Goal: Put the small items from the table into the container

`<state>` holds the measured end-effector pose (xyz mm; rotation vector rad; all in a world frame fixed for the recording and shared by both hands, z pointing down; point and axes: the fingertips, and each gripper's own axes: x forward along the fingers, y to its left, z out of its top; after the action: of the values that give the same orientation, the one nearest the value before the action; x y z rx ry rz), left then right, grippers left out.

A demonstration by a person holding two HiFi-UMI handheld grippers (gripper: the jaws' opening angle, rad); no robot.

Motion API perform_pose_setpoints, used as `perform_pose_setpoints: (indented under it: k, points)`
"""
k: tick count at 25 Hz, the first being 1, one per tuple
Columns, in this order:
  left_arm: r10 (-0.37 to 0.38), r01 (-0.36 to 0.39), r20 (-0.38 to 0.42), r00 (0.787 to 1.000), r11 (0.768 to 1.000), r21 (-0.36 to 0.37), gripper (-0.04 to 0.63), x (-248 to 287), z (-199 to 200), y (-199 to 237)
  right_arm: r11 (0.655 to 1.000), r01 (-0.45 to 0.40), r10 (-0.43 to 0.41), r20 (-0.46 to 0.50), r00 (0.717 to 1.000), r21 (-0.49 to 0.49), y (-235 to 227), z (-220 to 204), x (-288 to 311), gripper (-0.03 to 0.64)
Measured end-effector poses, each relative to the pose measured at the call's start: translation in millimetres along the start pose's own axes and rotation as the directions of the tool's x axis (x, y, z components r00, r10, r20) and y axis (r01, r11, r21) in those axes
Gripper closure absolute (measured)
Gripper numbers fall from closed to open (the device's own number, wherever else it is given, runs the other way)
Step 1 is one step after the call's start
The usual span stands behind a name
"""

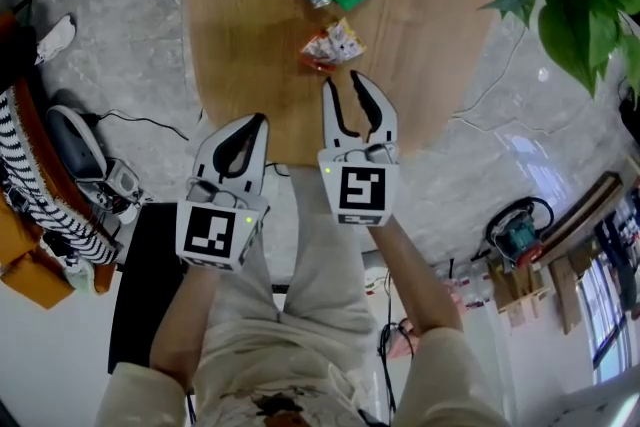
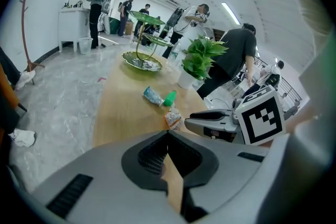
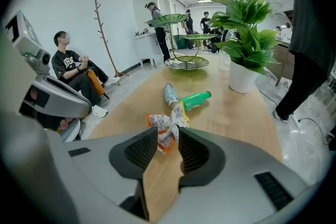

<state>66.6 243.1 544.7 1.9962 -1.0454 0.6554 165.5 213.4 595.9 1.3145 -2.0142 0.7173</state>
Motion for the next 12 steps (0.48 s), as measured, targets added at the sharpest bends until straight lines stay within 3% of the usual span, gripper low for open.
perform_pose_setpoints:
  k: [12]
  points:
    - [0.004, -0.004, -0.007, 1.0, 1.0, -0.021, 0.586, 8.1, -0.1, 7.3, 1.0, 0.0, -0.001, -0.031, 1.0, -0.021, -2.7, 1.1, 22.3, 0.508]
